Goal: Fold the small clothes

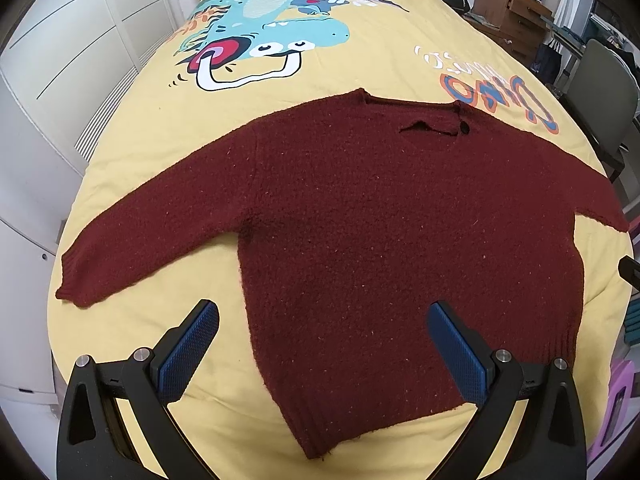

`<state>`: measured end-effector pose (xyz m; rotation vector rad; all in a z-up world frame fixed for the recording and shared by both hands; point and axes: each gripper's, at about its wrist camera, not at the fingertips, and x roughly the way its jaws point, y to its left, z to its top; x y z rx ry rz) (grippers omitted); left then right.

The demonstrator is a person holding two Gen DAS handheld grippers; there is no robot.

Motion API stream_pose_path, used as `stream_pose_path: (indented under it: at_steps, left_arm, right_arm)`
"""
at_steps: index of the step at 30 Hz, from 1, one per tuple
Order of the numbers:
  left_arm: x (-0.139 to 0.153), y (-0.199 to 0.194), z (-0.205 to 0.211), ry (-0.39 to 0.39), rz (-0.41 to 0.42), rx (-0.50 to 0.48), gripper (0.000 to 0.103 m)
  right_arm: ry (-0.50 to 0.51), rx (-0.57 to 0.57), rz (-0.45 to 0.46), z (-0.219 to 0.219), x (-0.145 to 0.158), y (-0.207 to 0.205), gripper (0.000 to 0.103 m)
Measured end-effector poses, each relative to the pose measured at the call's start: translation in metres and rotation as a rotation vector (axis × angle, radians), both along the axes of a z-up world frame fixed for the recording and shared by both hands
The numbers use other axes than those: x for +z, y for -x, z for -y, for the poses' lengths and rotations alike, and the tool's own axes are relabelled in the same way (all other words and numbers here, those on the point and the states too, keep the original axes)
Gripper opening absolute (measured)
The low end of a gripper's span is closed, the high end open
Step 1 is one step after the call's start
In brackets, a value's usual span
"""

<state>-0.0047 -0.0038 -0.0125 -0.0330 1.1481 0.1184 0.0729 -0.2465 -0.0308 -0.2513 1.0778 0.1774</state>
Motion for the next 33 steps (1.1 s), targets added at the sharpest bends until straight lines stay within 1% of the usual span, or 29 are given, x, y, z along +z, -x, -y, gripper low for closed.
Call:
stream_pose_path:
  at_steps: [14, 26, 29, 32, 33]
  left_arm:
    - [-0.001, 0.000, 0.000, -0.001, -0.002, 0.001, 0.102]
    - [-0.002, -0.007, 0.000, 0.009, -0.017, 0.005, 0.102]
    - [-0.002, -0.012, -0.001, 0.009, -0.018, 0.015, 0.102]
    - [-0.002, -0.022, -0.002, 0.005, -0.019, 0.011, 0.102]
    - [-0.002, -0.025, -0.003, 0.000, -0.019, 0.011, 0.102]
  right_arm:
    - [0.001, 0.000, -0.002, 0.000, -0.001, 0.000, 0.103]
    - [-0.008, -0.001, -0.017, 0.003, -0.011, -0.009, 0.103]
    - [-0.032, -0.025, -0.015, 0.013, -0.013, -0.017, 0.102]
    - [-0.044, -0.062, -0.011, 0.034, -0.017, -0.032, 0.102]
    - [-0.040, -0.091, -0.009, 0.048, -0.020, -0.041, 0.102]
